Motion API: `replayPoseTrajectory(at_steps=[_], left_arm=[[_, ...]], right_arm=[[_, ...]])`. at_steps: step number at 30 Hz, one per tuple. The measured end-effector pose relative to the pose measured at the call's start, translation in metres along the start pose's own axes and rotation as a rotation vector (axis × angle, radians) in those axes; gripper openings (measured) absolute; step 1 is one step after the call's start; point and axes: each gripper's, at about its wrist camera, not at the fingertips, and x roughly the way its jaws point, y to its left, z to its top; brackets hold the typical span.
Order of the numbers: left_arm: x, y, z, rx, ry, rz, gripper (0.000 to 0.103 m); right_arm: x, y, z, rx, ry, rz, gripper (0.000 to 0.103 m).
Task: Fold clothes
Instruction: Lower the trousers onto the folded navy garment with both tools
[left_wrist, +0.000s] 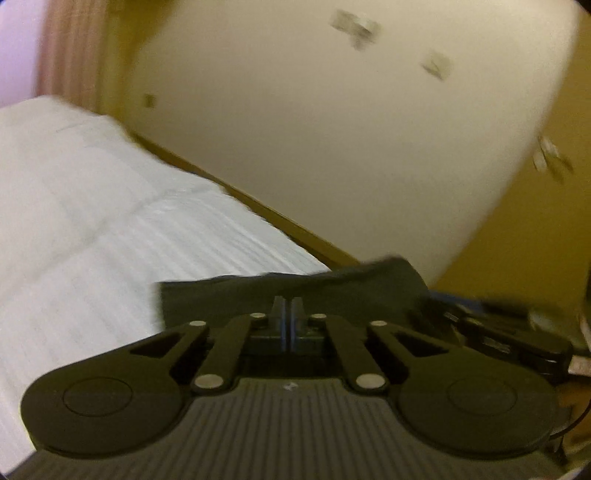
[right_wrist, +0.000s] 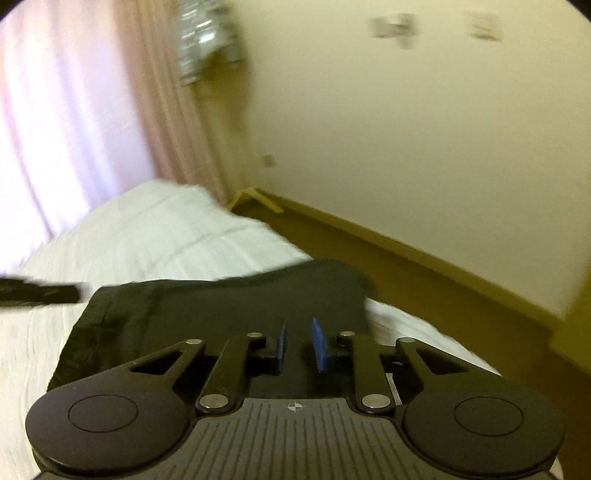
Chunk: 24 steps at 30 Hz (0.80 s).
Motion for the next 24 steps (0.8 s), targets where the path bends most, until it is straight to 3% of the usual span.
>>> replayPoseTrajectory(at_steps=[4, 7, 11, 12, 14, 16, 18, 20, 21, 24], left_arm=[[0.048, -0.016, -0.003, 0.183, 0.036, 0.057, 0.0], [0.068, -0.004, -0.007, 0.194, 0.034, 0.073, 0.002], [0.074, 0.012, -0.014, 0.113, -0.006, 0.059, 0.003], [0.075, 0.016, -0.016, 0.086, -0.015, 0.052, 0.004], [0.073, 0.024, -0.016, 0.026, -0.042, 0.075, 0.003], [0.071, 0.045, -0.012, -0.105, -0.075, 0.103, 0.003], [0.069, 0.074, -0.012, -0.285, -0.072, 0.037, 0.003], [0.062, 0.071, -0.01, -0.25, -0.07, 0.047, 0.003], [0.056, 0.059, -0.008, -0.175, -0.077, 0.068, 0.003], [0.029, 0.036, -0.005, -0.064, -0.1, 0.105, 0.002]], right_arm=[[0.053, 0.028, 0.005, -0.167, 0.06, 0.05, 0.018], [0.087, 0.032, 0.001, -0.215, 0.065, 0.027, 0.018], [0.11, 0.013, 0.0, -0.105, 0.042, -0.04, 0.018], [0.113, 0.008, -0.001, -0.08, 0.036, -0.065, 0.009], [0.117, -0.003, -0.002, -0.016, 0.029, -0.099, 0.007], [0.12, -0.014, -0.003, 0.049, 0.031, -0.133, 0.0], [0.12, -0.026, -0.002, 0.132, 0.028, -0.161, 0.0], [0.114, -0.042, 0.0, 0.242, 0.015, -0.15, 0.0], [0.113, -0.047, 0.006, 0.282, 0.013, -0.127, 0.0], [0.089, -0.05, 0.011, 0.306, -0.007, -0.165, 0.0]])
